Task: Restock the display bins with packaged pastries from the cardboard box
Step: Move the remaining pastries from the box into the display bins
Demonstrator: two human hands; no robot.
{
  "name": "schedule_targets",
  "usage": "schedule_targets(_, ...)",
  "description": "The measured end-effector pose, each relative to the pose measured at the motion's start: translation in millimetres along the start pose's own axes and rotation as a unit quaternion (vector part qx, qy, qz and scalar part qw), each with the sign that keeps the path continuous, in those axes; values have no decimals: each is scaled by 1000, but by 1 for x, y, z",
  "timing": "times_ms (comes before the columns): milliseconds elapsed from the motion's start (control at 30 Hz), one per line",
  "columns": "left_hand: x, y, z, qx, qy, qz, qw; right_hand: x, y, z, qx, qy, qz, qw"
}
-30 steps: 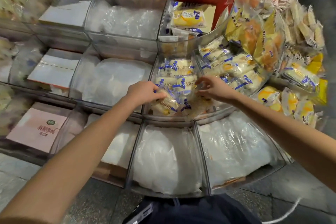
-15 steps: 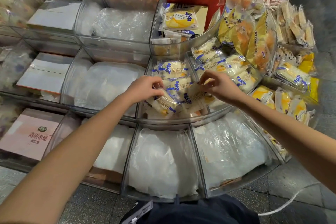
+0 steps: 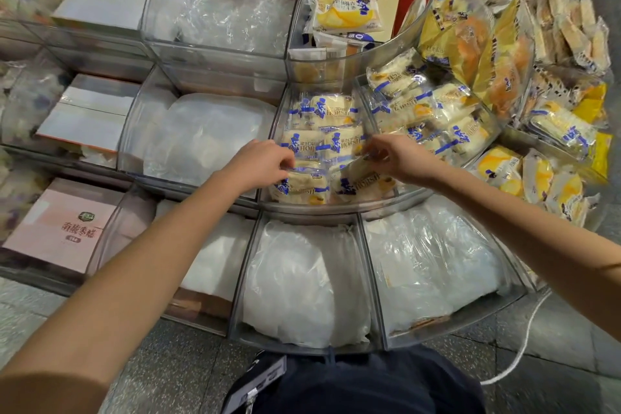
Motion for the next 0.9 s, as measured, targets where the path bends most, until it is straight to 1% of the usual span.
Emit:
schedule_targets(67, 6, -2, 4, -19, -3, 16, 1000, -10, -6, 3, -31, 104, -26, 994)
schedule_targets(133, 17, -4, 10, -31, -6, 39, 999, -19, -14, 10, -87, 183, -36, 979)
schedule_targets(200, 24, -5, 18, -46, -15, 54, 997, -26, -20, 18, -144, 222, -38, 964)
schedule_targets(233, 25, -4, 21, -51, -15, 58, 997, -29, -22, 21, -153, 227, -43, 961)
schedule_targets(300, 21, -4, 21, -56, -10, 62, 996, -30, -25, 20, -141, 203, -51, 968)
schedule_targets(367, 17, -4, 20, -66, -6, 64, 996, -24, -23, 11, -112, 127, -45, 985)
schedule_targets(433, 17, -5, 18, -81, -12, 68, 994, -17, -19, 1, -79, 19, -32, 996)
schedule_targets(467, 17, -6, 17, -82, -19, 68, 994, -14, -18, 1, -70, -11, -32, 997)
schedule_targets(500, 18, -7, 16, -77, -23, 63, 995, -13, -16, 3, -66, -14, -37, 997)
schedule_targets(533, 17, -7, 16, -67, -23, 54, 996, -13, -16, 8, -69, 17, -44, 996)
schedule_targets(600, 15, -7, 18, -42, -14, 41, 998, -11, -15, 26, -90, 124, -63, 986)
schedule_targets(700, 18, -6, 25, -35, -14, 47, 998, -4, -14, 48, -151, 244, -69, 955)
schedule_targets(767, 22, -8, 28, -54, -25, 50, 997, -6, -15, 52, -169, 273, -84, 943)
schedule_targets(833, 25, -9, 28, -72, -34, 41, 996, -11, -18, 53, -177, 268, -96, 942)
schedule_targets(900, 26, -10, 24, -62, -14, 35, 997, -15, -23, 54, -179, 273, -104, 940)
Point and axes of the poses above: each hand's wrist, its own y-axis away from the middle knuckle, its own z-axis out of the palm, x = y × z, the point moved 7 cm from there along -y, towards the middle knuckle, and after that the axes turned 7 degrees about y, right-handed, at the moved point
